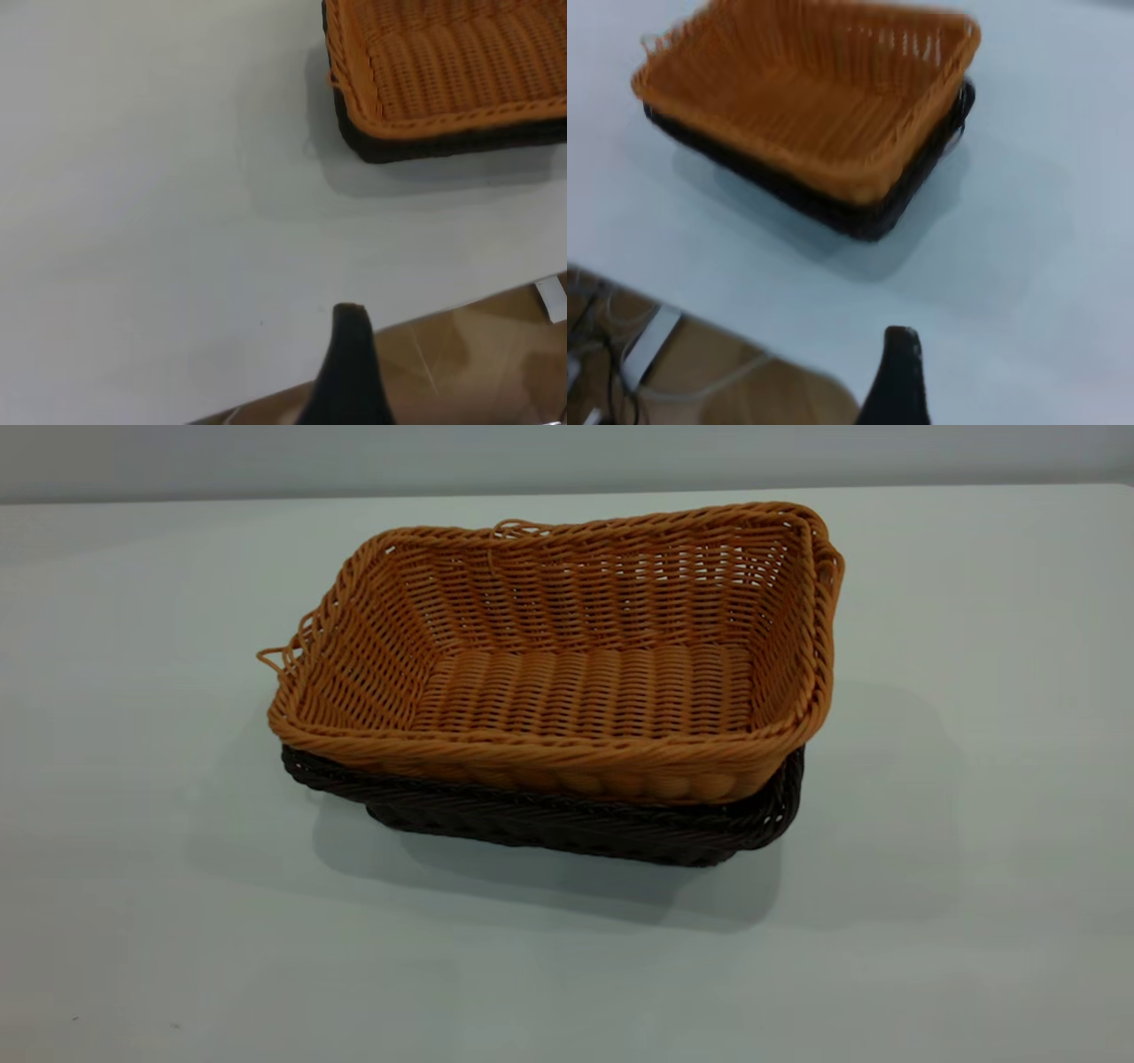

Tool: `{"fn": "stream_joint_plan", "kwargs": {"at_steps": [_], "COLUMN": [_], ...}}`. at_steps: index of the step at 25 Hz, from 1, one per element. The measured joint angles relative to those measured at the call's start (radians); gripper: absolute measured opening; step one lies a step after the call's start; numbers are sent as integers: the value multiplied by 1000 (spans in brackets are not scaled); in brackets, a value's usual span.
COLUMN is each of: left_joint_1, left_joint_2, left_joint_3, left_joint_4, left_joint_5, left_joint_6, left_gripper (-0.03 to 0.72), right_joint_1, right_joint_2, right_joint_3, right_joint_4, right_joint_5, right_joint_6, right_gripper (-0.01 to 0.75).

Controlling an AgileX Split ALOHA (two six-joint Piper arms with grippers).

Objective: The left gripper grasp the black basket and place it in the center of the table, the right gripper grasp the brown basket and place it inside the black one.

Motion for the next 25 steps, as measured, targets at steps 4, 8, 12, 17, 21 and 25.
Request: {"fn": "stream_joint_plan", "kwargs": {"at_steps": [4,8,12,17,21,25], "left_joint_1": [0,0,0,0,0,0], "left_joint_2": [-159,-270,-284,-285,-285,-285], "left_joint_3": [103,172,199,216,216,216], "left_joint_4": [5,42,92,105,105,105], "left_joint_5": [-5,-5,-12,-35,-38,-38], "left_joint_6": [-2,-40,-111,-155,-158,-158], "left_gripper": [543,543,543,543,543,543], "right_joint_1": [0,0,0,0,0,0], "right_joint_2": [-29,-29,-29,-29,-29,-29], "right_joint_3": [5,11,12,12,12,12], "right_joint_4": [-18,-19,-18,-18,-18,-18], "right_joint_5": [4,8,8,8,8,8], "right_joint_6": [-1,-1,-1,-1,-1,-1], "right_gripper": [582,582,582,582,582,582]}}
